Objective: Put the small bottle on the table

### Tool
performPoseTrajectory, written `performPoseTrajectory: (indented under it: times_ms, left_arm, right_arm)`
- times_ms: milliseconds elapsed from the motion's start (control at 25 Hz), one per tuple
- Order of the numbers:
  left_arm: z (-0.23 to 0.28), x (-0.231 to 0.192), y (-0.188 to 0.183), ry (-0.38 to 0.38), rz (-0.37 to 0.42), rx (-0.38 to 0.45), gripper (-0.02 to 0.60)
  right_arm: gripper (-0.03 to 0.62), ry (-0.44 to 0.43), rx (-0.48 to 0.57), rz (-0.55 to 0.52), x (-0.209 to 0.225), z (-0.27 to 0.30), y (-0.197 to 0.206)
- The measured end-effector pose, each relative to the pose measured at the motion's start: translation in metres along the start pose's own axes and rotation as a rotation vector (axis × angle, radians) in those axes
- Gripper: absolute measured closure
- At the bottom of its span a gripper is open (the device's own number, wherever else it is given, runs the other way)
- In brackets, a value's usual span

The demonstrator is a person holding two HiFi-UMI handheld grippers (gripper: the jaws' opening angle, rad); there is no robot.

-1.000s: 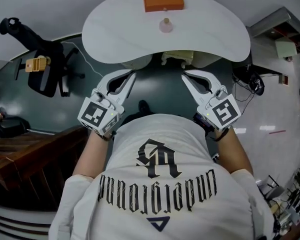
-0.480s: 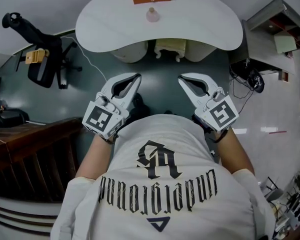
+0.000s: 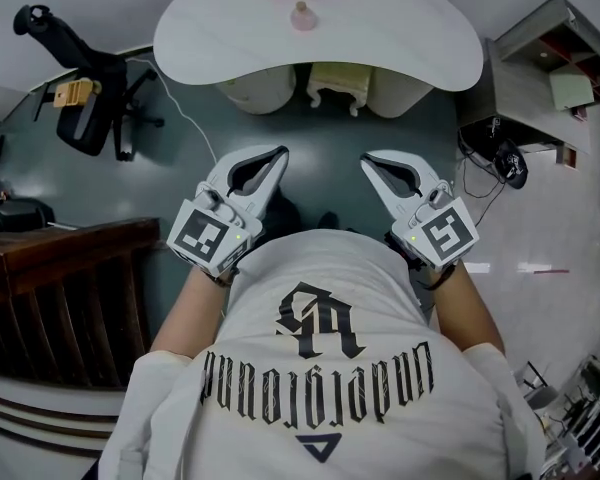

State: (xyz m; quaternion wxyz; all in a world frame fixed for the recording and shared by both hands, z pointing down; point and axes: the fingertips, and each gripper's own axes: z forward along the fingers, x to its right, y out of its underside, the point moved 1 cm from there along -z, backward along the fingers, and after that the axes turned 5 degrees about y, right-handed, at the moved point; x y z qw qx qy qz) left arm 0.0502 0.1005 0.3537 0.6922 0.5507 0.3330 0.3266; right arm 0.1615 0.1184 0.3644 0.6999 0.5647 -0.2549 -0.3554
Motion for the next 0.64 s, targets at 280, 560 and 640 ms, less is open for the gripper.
performPoseTrajectory:
  times_ms: [280,560,640]
  left_arm:
    - [0.002,0.021,0.001,0.005,-0.007,0.007,0.574]
    - [0.000,0.024,0.005,-0.003,-0.019,0.007,0.574]
    - [-0.002,0.022,0.006,-0.005,-0.022,0.006,0.574]
  right_arm:
    - [0.592,0.021,-0.036,-0.025,0.001,-0.022,0.010]
    - [0.592,0.030,-0.052,-0.018,0.007,-0.025,0.013]
    - [0.592,0.020,-0.029,-0.006,0.003,-0.023,0.008]
